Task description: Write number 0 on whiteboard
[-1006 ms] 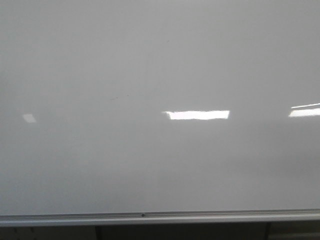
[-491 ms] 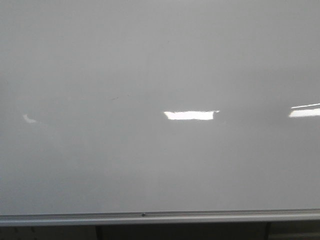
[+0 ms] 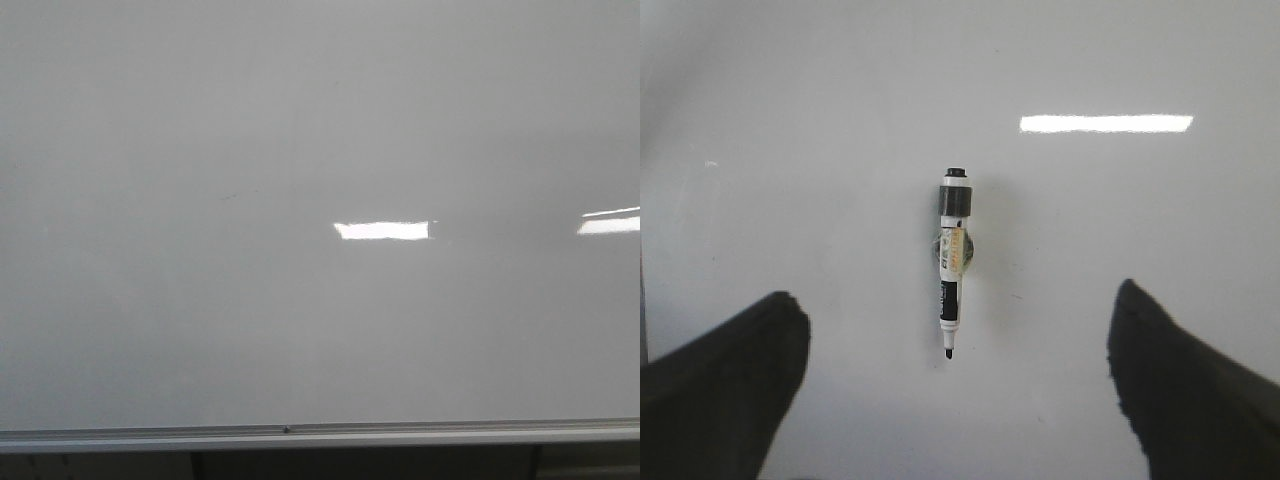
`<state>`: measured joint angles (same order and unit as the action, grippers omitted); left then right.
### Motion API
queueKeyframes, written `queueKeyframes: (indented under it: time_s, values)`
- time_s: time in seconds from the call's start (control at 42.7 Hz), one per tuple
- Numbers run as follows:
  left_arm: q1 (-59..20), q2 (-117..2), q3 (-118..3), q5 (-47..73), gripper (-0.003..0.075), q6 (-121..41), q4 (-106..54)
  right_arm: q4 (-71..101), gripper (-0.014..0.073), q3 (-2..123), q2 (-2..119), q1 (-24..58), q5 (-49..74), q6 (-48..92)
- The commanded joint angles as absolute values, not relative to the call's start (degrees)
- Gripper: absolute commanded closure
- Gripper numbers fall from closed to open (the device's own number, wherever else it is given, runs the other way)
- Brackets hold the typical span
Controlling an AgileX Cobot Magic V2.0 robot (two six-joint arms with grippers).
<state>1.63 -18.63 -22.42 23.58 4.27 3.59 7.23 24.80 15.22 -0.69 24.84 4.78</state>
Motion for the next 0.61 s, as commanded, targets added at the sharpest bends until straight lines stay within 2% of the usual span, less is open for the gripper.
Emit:
queueKeyframes:
  time_s: [0.0,0.117,0.585]
  values:
    - [1.71,-19.67,-23.48,19.13,0.0045,4.55,3.87,7.31,-0.0044,26.87,16.18,-1.15,19.99,4.88]
    - [1.71,-24.76,-22.56,15.02,0.0083,4.55,3.87,7.31,-0.006,26.87,16.18,-1.15,19.99,4.88]
    - [1.71,-62.48,-25.91,-11.26,0.0085,4.66,3.04,7.31,-0.006,26.87,16.18,-1.15,19.99,4.88]
